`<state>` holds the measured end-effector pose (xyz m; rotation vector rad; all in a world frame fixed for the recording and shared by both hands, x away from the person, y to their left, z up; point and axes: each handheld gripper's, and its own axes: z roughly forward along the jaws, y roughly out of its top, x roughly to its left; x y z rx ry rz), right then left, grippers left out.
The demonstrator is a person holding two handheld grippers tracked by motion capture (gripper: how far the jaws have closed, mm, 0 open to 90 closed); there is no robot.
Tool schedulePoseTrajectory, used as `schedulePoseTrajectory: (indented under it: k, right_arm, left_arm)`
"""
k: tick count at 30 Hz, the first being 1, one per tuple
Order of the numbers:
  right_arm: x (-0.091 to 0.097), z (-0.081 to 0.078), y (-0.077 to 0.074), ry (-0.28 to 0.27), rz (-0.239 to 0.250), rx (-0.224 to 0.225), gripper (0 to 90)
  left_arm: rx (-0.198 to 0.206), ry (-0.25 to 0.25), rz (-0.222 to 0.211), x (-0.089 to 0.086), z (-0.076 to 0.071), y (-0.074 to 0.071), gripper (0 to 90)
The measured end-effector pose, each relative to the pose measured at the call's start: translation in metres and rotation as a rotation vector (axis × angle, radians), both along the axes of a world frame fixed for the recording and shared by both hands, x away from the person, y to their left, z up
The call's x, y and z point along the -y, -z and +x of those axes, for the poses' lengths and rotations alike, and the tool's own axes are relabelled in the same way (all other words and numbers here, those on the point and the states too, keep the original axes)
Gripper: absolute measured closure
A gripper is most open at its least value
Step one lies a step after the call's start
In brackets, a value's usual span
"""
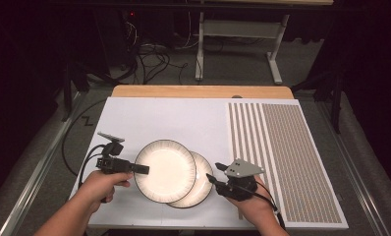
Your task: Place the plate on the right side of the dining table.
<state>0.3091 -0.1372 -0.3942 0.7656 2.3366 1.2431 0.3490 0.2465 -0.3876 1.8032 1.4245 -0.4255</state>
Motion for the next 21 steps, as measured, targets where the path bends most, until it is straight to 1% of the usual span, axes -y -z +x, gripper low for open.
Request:
schedulePoseTrajectory:
  k: [1,6,13,15,16,21]
  right_arm:
    - [0.006,0.000,-0.002,0.015,0.015,0.007,49.2]
    - [0.021,0.001,-0.005,0.051,0.057,0.015,42.9]
    - [0.039,0.003,-0.008,0.087,0.075,0.033,34.1]
    - [0.045,0.003,-0.008,0.097,0.084,0.035,32.6]
    - [0.048,0.004,-0.009,0.100,0.089,0.035,31.9]
    - [0.060,0.004,-0.011,0.126,0.109,0.043,29.7]
  left_arm:
    - [0.029,-0.001,-0.002,0.000,-0.002,-0.001,78.8]
    - [0.088,0.002,0.000,0.001,-0.004,-0.004,79.4]
    - [0.169,-0.002,0.006,0.003,-0.006,-0.007,80.0]
    - [0.202,0.000,0.015,0.003,-0.008,-0.008,80.0]
    - [0.218,0.000,0.013,0.003,-0.008,-0.008,80.1]
    - [0.279,0.012,0.015,0.004,-0.013,-0.010,80.3]
